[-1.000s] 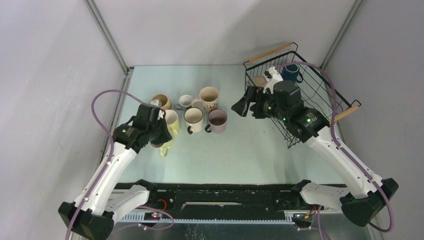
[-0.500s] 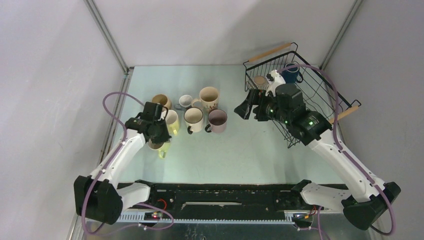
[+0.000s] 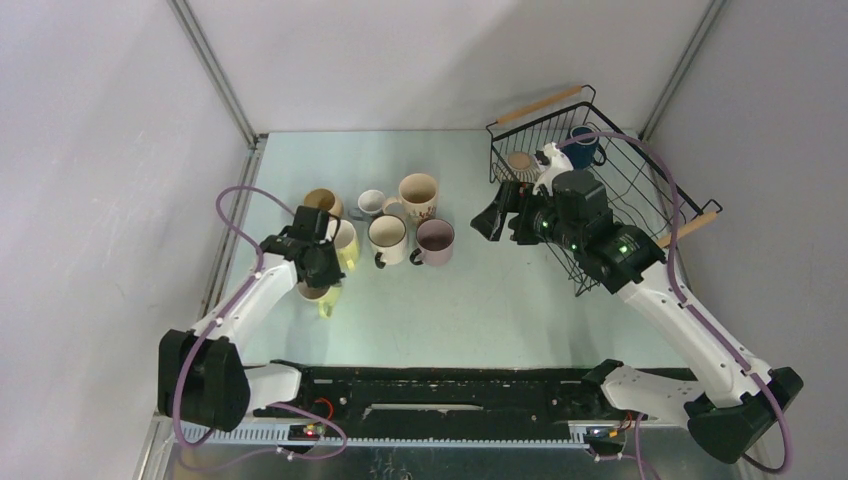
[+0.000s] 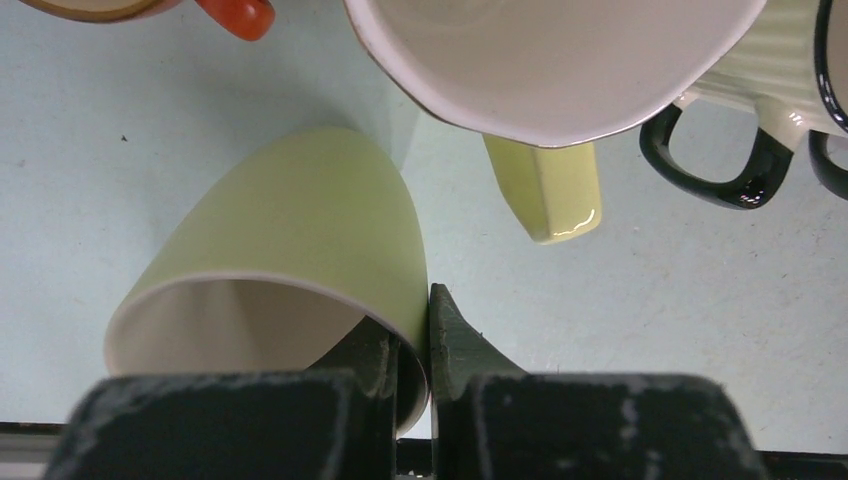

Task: Unload the cups from the dish rack
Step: Place the cup at the center of the board.

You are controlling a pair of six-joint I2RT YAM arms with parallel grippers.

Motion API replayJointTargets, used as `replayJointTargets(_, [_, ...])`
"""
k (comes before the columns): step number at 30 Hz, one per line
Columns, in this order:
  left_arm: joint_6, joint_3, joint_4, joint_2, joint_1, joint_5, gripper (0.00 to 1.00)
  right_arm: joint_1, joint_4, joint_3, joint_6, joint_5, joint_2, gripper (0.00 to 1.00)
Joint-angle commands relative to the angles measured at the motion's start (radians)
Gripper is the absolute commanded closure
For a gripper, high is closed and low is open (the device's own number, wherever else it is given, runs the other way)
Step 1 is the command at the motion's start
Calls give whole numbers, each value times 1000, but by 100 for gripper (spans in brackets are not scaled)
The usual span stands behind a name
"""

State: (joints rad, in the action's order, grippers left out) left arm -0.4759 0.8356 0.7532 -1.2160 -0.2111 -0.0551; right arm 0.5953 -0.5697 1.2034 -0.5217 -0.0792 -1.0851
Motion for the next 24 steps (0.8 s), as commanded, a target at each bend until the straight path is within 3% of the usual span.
replayJointTargets(1, [32,-17,-54,9,13,-37,100,-5,-6,1,11,19,25,0])
replayJointTargets(9, [37,-21,-63,14,14,-29,78,-5,3,1,-1,14,21,0])
replayJointTargets(24, [45,-18,-72,70,14,9,60,-2,-2,0,-11,12,16,0])
